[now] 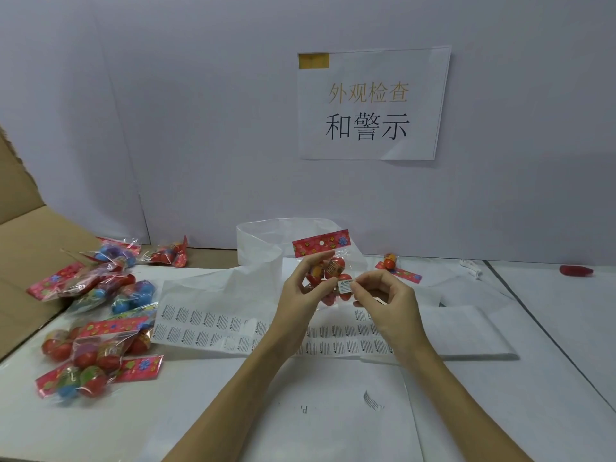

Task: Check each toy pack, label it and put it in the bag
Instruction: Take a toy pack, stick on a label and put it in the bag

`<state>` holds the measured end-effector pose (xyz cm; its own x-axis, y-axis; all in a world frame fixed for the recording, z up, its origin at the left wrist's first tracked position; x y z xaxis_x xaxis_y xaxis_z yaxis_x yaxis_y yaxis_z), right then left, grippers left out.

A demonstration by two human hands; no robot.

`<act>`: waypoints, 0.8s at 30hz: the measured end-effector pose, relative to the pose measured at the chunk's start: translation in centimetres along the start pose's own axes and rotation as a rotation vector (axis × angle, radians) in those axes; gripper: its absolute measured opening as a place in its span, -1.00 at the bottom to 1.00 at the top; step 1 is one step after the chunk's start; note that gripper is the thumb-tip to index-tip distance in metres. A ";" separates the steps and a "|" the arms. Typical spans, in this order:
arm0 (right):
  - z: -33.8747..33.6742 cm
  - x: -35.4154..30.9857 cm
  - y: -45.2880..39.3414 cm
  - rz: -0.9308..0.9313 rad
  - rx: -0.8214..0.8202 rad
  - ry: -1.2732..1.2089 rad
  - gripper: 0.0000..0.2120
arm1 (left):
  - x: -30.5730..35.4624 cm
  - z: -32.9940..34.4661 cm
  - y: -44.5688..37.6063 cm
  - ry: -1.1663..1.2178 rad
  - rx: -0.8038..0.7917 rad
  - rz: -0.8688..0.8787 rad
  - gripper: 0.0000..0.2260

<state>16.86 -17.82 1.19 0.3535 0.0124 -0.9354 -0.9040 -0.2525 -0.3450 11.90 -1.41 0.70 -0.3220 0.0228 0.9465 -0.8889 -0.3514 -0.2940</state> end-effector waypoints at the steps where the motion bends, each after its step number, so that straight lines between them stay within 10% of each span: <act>1: 0.0 0.0 0.0 0.001 0.001 0.008 -0.92 | 0.0 0.0 0.0 -0.010 0.000 0.004 -0.62; 13: -1.4 -0.6 0.2 -0.093 0.158 0.279 -0.69 | 1.0 0.2 0.2 -0.125 0.016 0.091 -0.53; 24: 1.9 2.9 0.8 0.404 -0.109 -0.514 -0.80 | 0.6 0.5 0.1 0.034 -0.061 0.002 -0.47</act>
<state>16.73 -16.13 -1.98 -0.1925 0.3497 -0.9169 -0.9024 -0.4302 0.0254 11.80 -1.86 1.34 -0.3338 0.0547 0.9410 -0.9061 -0.2939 -0.3043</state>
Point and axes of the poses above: each hand's wrist, its own y-axis away from the middle knuckle, its own z-axis out of the palm, x = y × z, the point moved 10 cm from there along -y, towards the middle knuckle, and after that the axes turned 2 degrees about x, right-handed, at the moved point
